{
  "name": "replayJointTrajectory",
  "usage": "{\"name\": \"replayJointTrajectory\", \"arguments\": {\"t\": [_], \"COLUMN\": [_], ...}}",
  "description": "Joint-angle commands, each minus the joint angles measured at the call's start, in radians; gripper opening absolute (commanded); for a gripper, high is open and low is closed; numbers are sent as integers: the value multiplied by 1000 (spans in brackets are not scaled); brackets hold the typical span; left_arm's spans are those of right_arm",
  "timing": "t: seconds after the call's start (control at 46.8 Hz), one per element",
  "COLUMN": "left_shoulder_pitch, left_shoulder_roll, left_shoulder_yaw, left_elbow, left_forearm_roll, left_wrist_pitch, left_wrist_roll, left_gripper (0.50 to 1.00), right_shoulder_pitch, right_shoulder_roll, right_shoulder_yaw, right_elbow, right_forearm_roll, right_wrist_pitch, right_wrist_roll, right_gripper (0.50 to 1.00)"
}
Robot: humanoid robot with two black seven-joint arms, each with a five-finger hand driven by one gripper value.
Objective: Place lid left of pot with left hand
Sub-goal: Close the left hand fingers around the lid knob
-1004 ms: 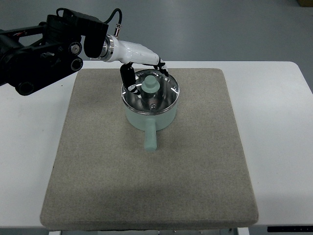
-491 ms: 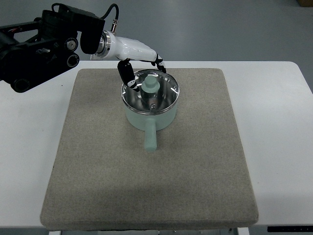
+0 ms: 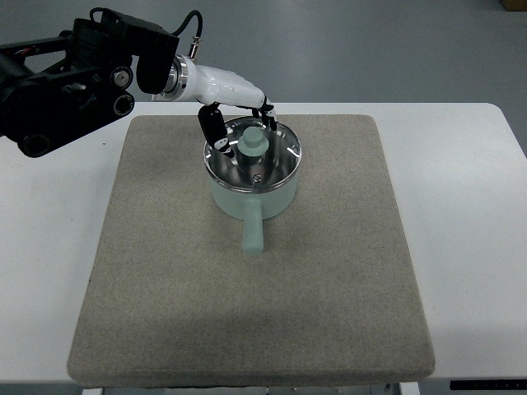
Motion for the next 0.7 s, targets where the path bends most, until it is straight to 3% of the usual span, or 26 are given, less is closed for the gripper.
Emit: {"name": "replayJointTrajectory", "arguments": {"t": [0.0, 0.256, 0.384, 0.683], "left_shoulder_pitch": [-7, -7, -9, -9], "left_shoulder_roll": [1, 6, 6, 4], "left_shoulder_yaw": [-1, 7, 15, 16], "left_elbow": [0, 0, -2, -2], "left_forearm_roll": [0, 0, 0, 0], "left_wrist_pitch": [1, 1, -1, 1], "left_wrist_roll": [0, 0, 0, 0], "left_gripper": [801, 776, 711, 698], "right_shoulder_pitch": [0, 0, 0, 0], "right_shoulder_roll": [0, 0, 0, 0], "right_shoulder_yaw": [0, 0, 0, 0], "right_elbow": [0, 0, 0, 0], "right_forearm_roll": [0, 0, 0, 0], "right_wrist_pitch": [0, 1, 0, 1], "right_wrist_roll": [0, 0, 0, 0], "right_gripper": [924, 924, 924, 924]}}
